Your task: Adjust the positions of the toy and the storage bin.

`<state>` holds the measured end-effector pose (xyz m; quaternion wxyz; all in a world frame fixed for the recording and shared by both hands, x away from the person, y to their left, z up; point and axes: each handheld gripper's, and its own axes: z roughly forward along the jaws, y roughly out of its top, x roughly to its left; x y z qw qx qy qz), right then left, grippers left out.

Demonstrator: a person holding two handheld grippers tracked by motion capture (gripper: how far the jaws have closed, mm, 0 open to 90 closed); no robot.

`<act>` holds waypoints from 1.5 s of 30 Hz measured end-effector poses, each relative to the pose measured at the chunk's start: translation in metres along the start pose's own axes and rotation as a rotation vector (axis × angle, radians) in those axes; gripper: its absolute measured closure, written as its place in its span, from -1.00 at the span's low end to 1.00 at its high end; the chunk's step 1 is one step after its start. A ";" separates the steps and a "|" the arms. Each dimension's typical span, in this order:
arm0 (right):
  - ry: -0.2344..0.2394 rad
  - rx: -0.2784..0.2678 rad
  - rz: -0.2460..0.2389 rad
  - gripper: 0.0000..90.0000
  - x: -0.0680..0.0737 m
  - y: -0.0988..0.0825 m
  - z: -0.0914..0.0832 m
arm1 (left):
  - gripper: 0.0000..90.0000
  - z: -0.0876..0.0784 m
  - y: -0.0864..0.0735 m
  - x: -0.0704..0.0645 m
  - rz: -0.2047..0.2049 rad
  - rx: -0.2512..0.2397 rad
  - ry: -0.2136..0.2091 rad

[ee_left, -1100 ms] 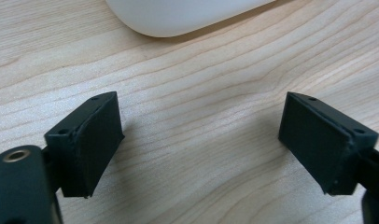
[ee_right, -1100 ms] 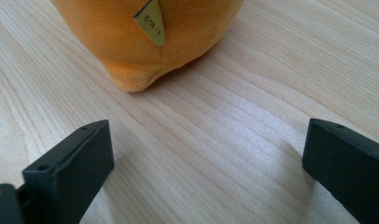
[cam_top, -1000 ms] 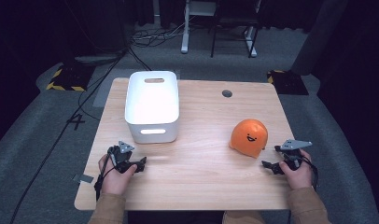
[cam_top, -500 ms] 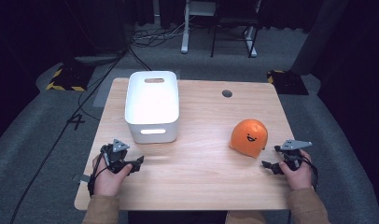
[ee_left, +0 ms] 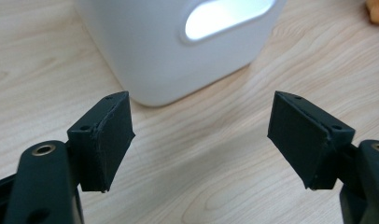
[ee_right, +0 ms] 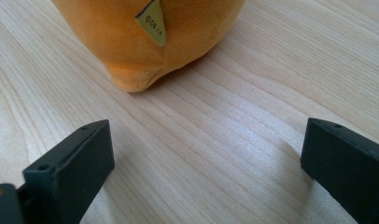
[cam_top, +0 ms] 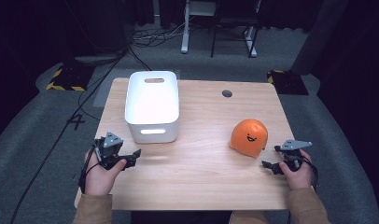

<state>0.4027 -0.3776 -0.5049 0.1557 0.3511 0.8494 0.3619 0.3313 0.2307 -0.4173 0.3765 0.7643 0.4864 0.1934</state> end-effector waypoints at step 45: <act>0.000 -0.001 0.000 -0.94 0.000 0.000 0.000 | -0.35 0.035 0.069 0.056 -0.098 -0.206 0.049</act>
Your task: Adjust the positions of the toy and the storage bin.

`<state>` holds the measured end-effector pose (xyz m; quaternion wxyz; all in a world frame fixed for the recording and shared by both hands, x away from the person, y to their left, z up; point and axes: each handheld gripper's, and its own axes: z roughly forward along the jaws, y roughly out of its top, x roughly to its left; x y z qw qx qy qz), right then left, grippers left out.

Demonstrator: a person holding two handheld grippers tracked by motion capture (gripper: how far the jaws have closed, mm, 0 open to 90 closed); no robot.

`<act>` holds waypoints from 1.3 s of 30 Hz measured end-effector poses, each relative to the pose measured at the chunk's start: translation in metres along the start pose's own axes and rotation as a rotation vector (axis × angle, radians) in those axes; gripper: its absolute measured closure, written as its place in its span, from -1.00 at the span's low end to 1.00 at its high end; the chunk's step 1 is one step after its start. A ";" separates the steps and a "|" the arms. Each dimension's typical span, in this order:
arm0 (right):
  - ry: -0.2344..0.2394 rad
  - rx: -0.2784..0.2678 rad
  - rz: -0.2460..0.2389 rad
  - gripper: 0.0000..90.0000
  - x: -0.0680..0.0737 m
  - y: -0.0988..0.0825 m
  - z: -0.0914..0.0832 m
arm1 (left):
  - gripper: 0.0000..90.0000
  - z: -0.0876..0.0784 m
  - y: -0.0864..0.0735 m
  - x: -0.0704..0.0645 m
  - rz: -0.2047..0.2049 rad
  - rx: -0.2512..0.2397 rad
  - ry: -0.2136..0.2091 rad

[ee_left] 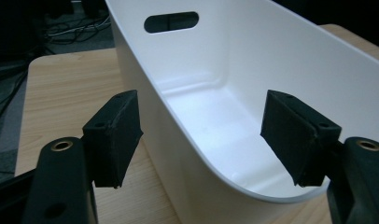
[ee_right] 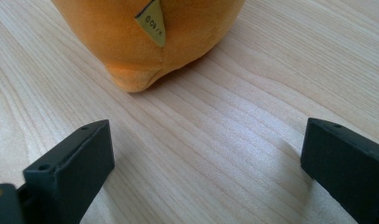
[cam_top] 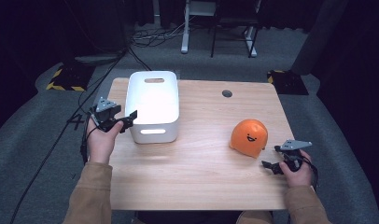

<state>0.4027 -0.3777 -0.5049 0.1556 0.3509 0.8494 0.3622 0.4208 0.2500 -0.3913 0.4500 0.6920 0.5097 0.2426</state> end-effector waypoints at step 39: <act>-0.001 0.000 0.000 -0.94 0.000 0.000 0.000 | -0.16 -0.022 -0.042 -0.074 0.100 -0.016 -0.176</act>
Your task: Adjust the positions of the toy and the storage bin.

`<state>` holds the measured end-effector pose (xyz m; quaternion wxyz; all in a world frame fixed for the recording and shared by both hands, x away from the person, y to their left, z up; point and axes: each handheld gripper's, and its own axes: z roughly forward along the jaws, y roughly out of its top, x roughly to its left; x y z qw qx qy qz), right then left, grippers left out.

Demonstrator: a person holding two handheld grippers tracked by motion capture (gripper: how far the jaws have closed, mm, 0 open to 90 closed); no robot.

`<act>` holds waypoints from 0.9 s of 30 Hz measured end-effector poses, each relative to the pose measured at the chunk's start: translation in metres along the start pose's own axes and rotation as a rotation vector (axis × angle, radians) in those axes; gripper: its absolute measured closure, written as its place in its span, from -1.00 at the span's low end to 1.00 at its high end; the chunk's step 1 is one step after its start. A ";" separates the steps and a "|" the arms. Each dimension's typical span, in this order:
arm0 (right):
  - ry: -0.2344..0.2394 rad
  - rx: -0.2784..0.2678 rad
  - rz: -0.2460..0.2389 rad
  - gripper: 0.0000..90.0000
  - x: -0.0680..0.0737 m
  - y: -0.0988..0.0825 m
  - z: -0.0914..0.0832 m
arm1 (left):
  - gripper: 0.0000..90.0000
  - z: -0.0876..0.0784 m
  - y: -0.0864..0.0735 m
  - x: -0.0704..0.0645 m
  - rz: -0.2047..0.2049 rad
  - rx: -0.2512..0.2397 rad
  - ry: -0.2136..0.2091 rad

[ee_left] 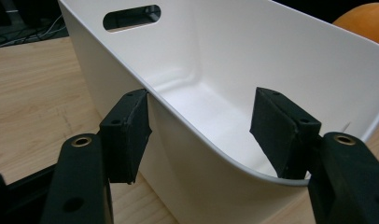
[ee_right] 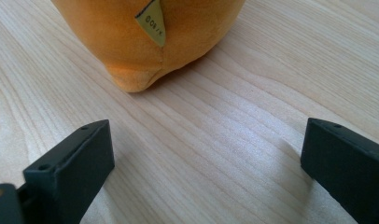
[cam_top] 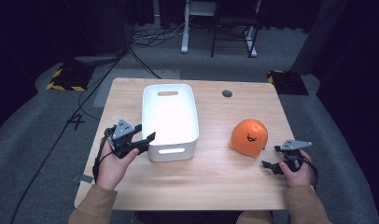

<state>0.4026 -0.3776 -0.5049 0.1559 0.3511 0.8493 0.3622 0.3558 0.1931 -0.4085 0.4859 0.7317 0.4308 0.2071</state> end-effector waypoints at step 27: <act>0.000 0.000 0.000 -0.94 0.000 0.000 0.000 | -0.31 -0.014 -0.017 -0.078 0.064 0.021 -0.079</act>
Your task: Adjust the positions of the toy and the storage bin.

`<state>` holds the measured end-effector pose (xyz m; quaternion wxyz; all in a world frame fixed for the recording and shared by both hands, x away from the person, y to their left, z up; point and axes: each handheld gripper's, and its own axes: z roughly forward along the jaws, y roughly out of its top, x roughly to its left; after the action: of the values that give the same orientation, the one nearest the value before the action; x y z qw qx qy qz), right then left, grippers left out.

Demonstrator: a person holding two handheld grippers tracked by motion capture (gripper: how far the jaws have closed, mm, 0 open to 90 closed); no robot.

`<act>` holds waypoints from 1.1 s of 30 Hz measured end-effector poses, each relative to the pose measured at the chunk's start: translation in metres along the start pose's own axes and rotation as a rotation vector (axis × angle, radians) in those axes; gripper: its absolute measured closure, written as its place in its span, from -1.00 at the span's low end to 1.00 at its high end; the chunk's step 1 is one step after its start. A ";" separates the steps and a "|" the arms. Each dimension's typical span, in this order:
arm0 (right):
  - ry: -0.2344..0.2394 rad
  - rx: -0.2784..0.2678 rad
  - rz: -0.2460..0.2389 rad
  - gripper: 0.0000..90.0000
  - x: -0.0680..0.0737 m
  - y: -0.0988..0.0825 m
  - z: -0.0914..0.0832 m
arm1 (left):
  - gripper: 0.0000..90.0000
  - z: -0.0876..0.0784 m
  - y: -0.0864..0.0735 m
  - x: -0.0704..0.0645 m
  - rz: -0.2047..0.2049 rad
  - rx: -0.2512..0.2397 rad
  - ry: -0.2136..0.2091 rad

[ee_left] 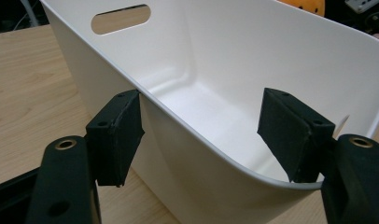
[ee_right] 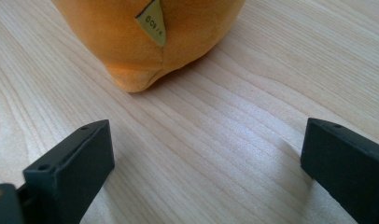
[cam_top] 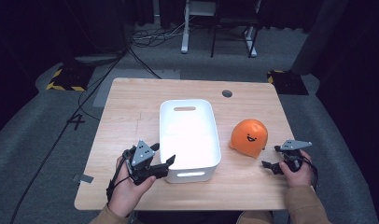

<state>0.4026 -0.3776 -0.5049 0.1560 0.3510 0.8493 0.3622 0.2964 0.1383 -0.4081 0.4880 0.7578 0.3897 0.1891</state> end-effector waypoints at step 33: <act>-0.001 0.001 0.001 -0.93 0.000 0.000 0.000 | -0.45 -0.007 -0.012 -0.054 0.006 -0.014 -0.083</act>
<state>0.4022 -0.3774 -0.5048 0.1560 0.3519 0.8492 0.3616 0.2531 0.1031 -0.4104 0.5085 0.7628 0.3653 0.1616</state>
